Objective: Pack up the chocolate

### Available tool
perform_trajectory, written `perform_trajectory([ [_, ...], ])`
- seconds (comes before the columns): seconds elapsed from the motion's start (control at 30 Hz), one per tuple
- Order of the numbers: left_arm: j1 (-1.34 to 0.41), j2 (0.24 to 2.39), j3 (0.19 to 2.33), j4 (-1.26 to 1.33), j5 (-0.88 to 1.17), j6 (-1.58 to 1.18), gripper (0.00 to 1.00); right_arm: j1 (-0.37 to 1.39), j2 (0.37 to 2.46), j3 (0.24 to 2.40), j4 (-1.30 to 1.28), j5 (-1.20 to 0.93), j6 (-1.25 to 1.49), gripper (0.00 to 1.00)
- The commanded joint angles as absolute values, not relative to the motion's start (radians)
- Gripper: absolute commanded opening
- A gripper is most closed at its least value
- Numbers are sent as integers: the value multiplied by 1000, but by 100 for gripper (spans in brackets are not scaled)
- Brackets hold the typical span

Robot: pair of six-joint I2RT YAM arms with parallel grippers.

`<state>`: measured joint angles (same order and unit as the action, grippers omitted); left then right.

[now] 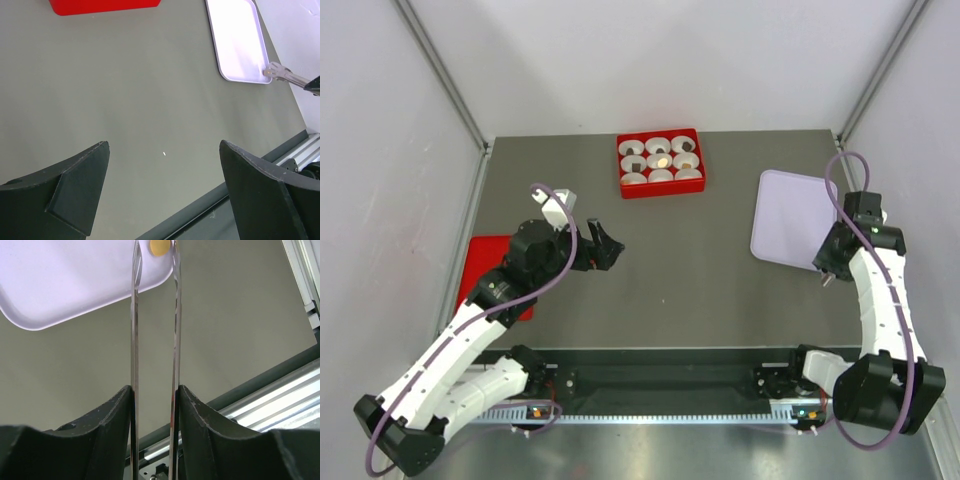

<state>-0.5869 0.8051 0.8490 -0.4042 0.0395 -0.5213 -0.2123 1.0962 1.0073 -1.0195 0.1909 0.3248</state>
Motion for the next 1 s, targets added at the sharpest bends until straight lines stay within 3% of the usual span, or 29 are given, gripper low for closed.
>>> perform_trajectory([
  [0.0, -595, 792, 896, -371, 12, -491, 96, -221, 1089, 1017, -1037, 221, 354, 41],
  [0.97, -598, 792, 899, -388, 9, -491, 96, -221, 1140, 951, -900, 153, 322, 34],
])
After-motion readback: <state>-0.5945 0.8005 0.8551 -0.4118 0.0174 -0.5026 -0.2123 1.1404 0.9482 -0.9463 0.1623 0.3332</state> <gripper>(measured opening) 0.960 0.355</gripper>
